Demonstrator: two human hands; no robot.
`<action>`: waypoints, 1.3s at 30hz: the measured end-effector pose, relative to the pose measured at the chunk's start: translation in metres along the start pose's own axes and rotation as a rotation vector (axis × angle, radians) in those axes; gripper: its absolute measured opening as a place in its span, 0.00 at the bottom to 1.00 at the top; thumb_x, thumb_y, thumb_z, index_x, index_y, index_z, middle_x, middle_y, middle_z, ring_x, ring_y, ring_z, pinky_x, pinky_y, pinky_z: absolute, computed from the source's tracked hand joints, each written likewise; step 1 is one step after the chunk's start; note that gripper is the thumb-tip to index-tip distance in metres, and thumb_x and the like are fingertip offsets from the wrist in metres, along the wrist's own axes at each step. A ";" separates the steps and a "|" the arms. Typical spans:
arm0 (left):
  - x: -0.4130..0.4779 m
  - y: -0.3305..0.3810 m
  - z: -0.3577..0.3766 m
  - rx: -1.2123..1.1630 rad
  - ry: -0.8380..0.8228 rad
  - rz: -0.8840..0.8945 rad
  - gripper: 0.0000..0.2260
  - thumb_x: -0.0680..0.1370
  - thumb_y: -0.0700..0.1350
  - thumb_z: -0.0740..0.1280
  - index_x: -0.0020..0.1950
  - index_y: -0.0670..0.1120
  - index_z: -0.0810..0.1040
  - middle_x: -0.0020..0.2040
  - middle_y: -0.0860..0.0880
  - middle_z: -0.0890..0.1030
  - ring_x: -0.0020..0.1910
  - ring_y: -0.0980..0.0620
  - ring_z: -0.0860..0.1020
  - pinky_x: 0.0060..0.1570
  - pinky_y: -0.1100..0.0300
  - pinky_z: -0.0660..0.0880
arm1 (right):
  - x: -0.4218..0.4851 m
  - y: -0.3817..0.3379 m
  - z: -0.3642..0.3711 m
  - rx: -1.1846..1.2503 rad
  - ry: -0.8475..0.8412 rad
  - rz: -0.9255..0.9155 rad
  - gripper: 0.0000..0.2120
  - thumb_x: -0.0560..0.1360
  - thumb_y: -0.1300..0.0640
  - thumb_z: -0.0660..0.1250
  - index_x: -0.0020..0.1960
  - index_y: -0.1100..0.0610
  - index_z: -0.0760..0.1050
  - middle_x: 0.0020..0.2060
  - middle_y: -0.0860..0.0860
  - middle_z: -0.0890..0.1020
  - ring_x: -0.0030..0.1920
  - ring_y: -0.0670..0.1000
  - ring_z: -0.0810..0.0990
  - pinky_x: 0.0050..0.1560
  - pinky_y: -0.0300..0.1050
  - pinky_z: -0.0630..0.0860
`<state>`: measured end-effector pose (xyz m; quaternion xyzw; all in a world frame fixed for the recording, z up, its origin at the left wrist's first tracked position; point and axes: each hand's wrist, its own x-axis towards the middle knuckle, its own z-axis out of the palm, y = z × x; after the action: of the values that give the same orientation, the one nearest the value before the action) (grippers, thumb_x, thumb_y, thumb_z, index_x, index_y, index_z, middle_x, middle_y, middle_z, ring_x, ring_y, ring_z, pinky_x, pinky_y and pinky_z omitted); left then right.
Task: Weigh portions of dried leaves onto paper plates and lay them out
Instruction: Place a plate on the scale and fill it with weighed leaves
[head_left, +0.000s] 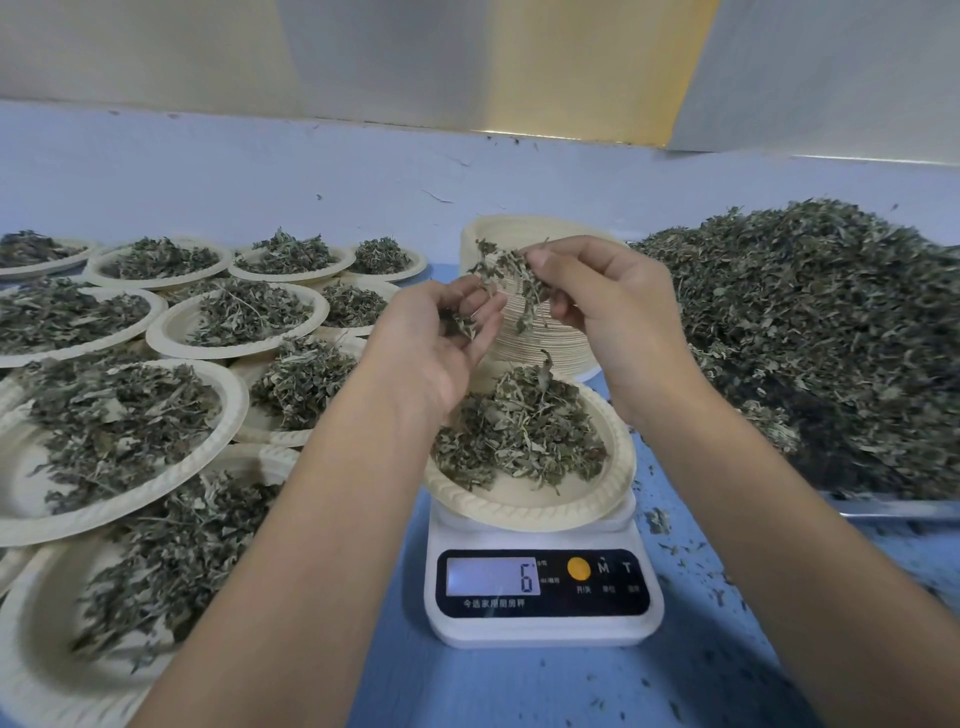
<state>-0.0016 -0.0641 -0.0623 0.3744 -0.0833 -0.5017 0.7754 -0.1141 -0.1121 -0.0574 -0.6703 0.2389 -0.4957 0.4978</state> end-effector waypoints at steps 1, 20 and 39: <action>0.000 0.000 0.000 -0.011 -0.003 -0.001 0.11 0.79 0.34 0.55 0.41 0.38 0.74 0.26 0.45 0.79 0.31 0.51 0.79 0.35 0.62 0.79 | 0.000 0.000 0.000 -0.008 0.000 -0.003 0.04 0.74 0.64 0.68 0.42 0.59 0.80 0.25 0.39 0.78 0.28 0.37 0.73 0.34 0.31 0.69; -0.003 -0.003 0.007 0.210 -0.086 0.100 0.06 0.78 0.42 0.66 0.42 0.42 0.76 0.26 0.50 0.75 0.25 0.57 0.73 0.32 0.65 0.73 | 0.002 0.012 0.001 -0.165 -0.007 0.027 0.06 0.74 0.60 0.70 0.39 0.53 0.80 0.26 0.39 0.78 0.27 0.36 0.72 0.34 0.29 0.69; 0.009 0.000 -0.001 0.170 -0.023 0.172 0.13 0.83 0.42 0.56 0.47 0.40 0.78 0.45 0.46 0.82 0.41 0.54 0.82 0.38 0.66 0.79 | -0.003 0.009 0.000 -0.309 -0.187 0.033 0.10 0.72 0.55 0.69 0.32 0.56 0.81 0.21 0.46 0.66 0.28 0.48 0.61 0.34 0.45 0.59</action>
<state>0.0031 -0.0710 -0.0652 0.4245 -0.1664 -0.4288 0.7799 -0.1139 -0.1138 -0.0669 -0.7779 0.2758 -0.3807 0.4170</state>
